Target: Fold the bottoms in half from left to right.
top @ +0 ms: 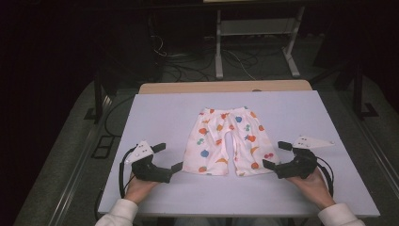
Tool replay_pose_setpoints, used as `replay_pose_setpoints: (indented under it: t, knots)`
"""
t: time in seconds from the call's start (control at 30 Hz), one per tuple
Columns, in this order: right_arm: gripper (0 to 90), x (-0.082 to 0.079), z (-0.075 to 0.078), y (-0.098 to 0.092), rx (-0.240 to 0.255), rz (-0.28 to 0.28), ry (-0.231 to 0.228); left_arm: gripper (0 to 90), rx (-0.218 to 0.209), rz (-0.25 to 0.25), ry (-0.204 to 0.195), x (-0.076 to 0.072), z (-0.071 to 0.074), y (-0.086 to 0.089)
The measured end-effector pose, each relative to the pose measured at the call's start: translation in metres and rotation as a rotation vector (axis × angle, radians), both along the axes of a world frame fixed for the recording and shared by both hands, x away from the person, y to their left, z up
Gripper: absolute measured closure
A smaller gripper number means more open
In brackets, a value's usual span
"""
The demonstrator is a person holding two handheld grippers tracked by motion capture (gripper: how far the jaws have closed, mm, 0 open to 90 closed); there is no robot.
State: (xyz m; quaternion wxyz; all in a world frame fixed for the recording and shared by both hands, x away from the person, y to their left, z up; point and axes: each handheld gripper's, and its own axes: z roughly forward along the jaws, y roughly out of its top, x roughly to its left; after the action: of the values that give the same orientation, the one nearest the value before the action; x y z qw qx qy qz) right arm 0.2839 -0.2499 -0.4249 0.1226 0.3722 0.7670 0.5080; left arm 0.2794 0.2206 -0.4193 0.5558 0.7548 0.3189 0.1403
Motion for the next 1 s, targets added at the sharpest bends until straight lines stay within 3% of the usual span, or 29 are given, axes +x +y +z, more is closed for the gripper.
replay_pose_setpoints:
  t: [1.0]
  knots:
    - [0.0,-0.0002,0.0021,-0.0022,0.006,-0.019,-0.004,0.0,0.027,0.024,-0.009,0.0013,0.0000,0.0012]
